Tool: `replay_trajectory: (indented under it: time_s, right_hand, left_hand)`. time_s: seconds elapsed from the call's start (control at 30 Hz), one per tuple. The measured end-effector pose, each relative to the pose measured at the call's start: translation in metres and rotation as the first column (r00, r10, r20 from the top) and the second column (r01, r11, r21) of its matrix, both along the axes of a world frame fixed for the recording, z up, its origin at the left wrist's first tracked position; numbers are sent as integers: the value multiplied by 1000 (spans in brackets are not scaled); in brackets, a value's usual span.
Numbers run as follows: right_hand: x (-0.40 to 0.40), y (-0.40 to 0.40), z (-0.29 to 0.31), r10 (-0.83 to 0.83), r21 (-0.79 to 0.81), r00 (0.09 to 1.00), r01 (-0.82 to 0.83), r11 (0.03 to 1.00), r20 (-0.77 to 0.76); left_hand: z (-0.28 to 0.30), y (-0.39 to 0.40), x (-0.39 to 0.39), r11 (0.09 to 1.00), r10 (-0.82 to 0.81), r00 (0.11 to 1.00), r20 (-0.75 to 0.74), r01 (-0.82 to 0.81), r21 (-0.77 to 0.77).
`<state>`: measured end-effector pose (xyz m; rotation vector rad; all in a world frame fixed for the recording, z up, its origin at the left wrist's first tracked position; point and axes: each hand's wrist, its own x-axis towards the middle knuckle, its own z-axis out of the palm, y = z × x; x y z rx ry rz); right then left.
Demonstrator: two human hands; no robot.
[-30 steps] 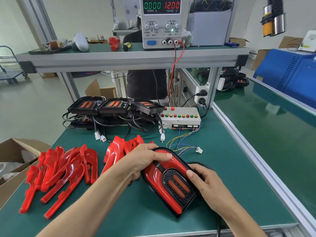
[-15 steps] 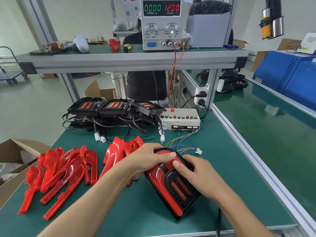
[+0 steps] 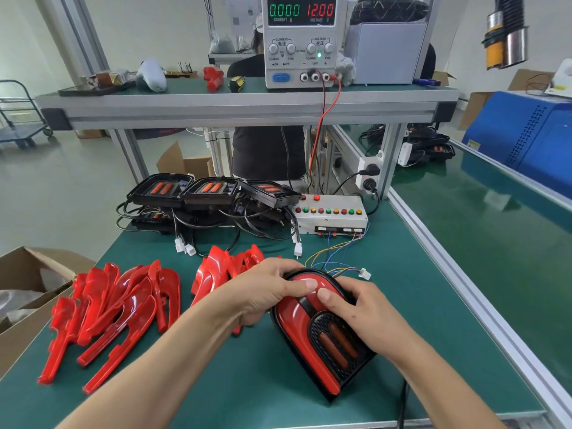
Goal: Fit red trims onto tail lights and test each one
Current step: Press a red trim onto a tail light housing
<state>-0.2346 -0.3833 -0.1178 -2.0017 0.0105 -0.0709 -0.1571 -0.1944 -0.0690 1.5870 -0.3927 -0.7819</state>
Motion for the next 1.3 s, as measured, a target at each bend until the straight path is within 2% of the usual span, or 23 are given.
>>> replay_trajectory:
  time_s: [0.33, 0.7, 0.77, 0.83, 0.9, 1.13, 1.3]
  right_hand:
    - [-7, 7, 3, -59, 20, 994, 57, 998, 94]
    - [-5, 6, 6, -30, 15, 998, 29, 999, 46]
    - [-4, 6, 8, -8, 33, 1000, 8, 999, 20]
    - [-3, 7, 9, -10, 40, 1000, 10, 999, -6]
    - [-1, 8, 8, -33, -8, 999, 33, 999, -9]
    - [10, 18, 4, -158, -173, 987, 158, 972, 14]
    - [15, 18, 12, -31, -107, 989, 16, 994, -143]
  left_hand:
    - [0, -5, -4, 997, 76, 993, 96, -74, -15]
    - [1, 3, -4, 1000, 9, 985, 171, -6, -16]
    - [1, 6, -4, 999, -31, 993, 111, 35, -29]
    - [-1, 7, -4, 996, -65, 997, -31, 62, -65]
    - [-4, 7, -3, 996, -39, 992, -116, 30, -81]
    - [-4, 5, 6, 996, 36, 971, -238, -54, -71]
    - [-1, 4, 5, 994, 85, 959, -272, -100, -42]
